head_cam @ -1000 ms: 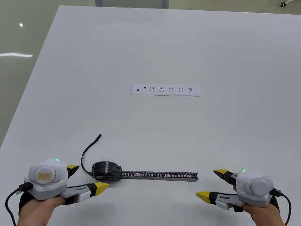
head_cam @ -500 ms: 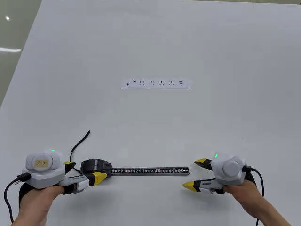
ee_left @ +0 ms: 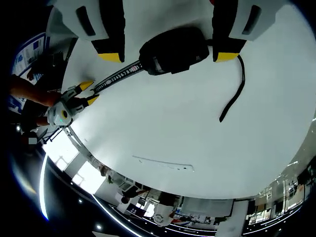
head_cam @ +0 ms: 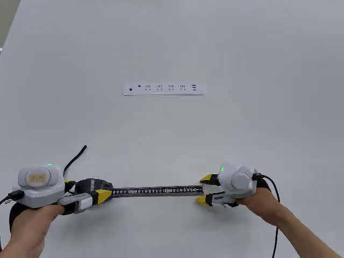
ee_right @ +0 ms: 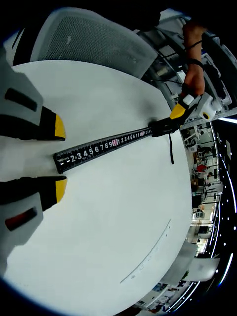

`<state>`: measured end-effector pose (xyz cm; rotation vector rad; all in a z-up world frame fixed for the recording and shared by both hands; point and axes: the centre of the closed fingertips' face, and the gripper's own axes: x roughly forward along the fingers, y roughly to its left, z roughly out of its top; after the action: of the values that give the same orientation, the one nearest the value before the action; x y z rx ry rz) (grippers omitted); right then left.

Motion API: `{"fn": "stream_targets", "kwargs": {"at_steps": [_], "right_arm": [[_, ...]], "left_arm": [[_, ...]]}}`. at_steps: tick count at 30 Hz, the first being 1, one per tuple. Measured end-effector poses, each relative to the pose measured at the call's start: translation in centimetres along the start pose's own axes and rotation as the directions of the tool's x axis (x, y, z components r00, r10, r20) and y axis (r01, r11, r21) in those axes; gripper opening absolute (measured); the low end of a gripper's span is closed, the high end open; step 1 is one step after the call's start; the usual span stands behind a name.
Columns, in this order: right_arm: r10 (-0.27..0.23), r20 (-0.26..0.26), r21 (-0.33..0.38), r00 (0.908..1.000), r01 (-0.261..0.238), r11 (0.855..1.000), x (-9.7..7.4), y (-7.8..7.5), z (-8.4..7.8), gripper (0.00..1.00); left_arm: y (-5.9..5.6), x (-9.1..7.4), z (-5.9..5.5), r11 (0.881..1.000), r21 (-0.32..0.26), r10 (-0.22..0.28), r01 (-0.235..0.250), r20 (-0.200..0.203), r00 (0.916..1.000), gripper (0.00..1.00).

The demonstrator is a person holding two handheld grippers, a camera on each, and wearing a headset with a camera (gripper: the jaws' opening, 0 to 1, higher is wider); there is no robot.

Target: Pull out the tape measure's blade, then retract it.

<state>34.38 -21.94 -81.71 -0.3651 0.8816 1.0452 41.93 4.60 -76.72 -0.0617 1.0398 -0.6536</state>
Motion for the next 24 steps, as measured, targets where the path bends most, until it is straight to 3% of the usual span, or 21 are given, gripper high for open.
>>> {"fn": "stream_targets", "kwargs": {"at_steps": [5,14,18,24], "right_arm": [[-0.01,-0.006,-0.03,0.9999,0.01,0.999,-0.3,-0.2,0.0,0.16],[-0.033,-0.024,-0.099,0.9992,0.031,0.995,0.1,-0.6,-0.1,0.15],[-0.034,-0.021,-0.1,0.9992,0.032,0.994,0.3,-0.7,-0.2,0.15],[-0.045,-0.019,-0.095,0.9988,0.043,0.995,0.3,-0.7,-0.1,0.15]], "left_arm": [[0.1,0.1,0.0,1.0,-0.002,0.005,-0.005,-0.003,1.0,0.68],[0.1,0.9,-0.3,0.998,-0.033,0.046,-0.047,-0.027,0.9986,0.68],[0.4,1.3,-0.3,0.995,-0.054,0.08,-0.082,-0.036,0.9961,0.68],[0.9,2.4,-0.6,0.979,-0.103,0.168,-0.175,-0.071,0.9832,0.7]]}}
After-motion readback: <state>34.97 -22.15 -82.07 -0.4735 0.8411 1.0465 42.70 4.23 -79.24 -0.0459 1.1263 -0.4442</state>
